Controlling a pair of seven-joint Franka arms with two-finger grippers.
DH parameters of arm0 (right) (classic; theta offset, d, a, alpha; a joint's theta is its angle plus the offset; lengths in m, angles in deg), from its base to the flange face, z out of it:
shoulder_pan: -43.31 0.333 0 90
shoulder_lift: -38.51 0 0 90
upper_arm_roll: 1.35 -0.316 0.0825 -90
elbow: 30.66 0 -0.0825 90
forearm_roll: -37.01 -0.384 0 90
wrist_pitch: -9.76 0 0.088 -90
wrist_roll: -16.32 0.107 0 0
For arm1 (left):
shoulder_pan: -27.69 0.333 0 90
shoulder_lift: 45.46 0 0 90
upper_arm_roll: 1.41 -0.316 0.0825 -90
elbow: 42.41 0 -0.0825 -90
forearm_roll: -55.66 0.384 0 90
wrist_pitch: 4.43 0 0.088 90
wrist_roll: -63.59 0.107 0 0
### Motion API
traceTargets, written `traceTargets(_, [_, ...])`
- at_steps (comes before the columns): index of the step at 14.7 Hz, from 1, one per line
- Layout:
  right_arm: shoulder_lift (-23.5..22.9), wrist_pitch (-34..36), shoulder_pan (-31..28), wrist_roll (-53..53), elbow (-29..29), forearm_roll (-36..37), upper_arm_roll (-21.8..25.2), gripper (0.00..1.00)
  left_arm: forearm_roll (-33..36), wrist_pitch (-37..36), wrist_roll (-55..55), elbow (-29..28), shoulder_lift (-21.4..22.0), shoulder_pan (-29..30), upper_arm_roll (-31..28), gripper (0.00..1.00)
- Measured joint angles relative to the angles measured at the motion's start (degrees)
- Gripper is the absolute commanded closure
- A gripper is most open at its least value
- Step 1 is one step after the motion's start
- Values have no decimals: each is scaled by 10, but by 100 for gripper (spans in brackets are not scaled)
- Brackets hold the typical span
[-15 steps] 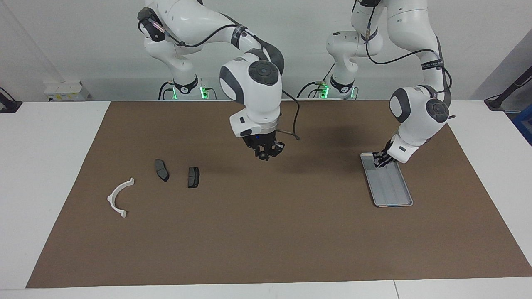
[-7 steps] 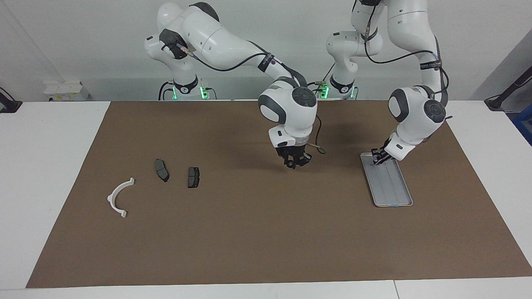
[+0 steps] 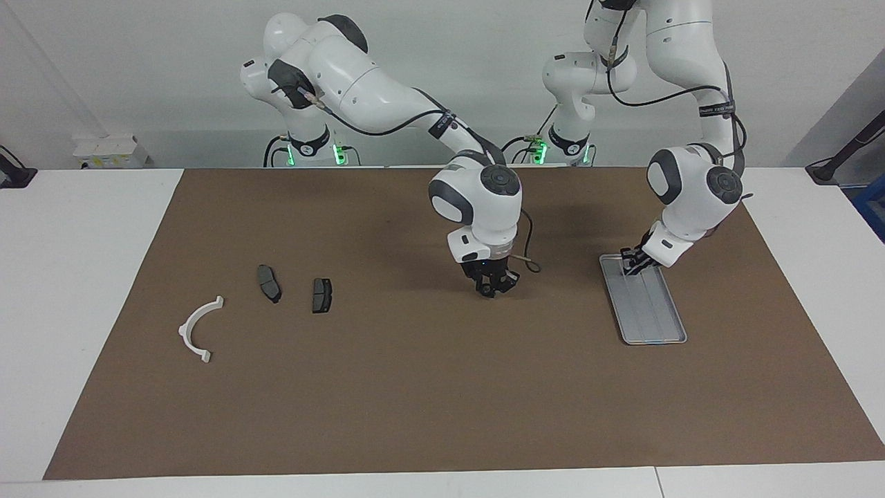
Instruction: Pick bearing gear from pile to tray
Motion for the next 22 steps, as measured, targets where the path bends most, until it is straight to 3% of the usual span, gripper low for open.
traceTargets(1, [0, -2, 0, 0, -3, 1, 0, 94, 0, 1, 0, -1, 1, 0, 0, 0])
traceTargets(2, [0, -2, 0, 0, -4, 1, 0, 90, 0, 1, 0, -2, 1, 0, 0, 0])
traceTargets(3, [0, -2, 0, 0, -5, 1, 0, 65, 0, 1, 0, -2, 1, 0, 1, 0])
traceTargets(4, [0, -2, 0, 0, -5, 1, 0, 1, 0, 1, -4, -2, 1, 0, 1, 0])
traceTargets(7, [0, 1, -1, 0, -3, 2, 1, 0, 0, -1, -32, 5, 3, 0, 6, 0])
traceTargets(12, [10, 14, -28, -18, 12, 12, 11, 0, 0, -56, -118, 85, 7, -23, 11, 0])
traceTargets(18, [57, 34, -130, -213, 22, 2, 5, 0, 0, -38, -329, 101, -6, -162, 15, 0])
traceTargets(22, [85, 62, -205, -399, 22, -34, 4, 0, 0, -29, -535, 197, -90, -288, 17, 0])
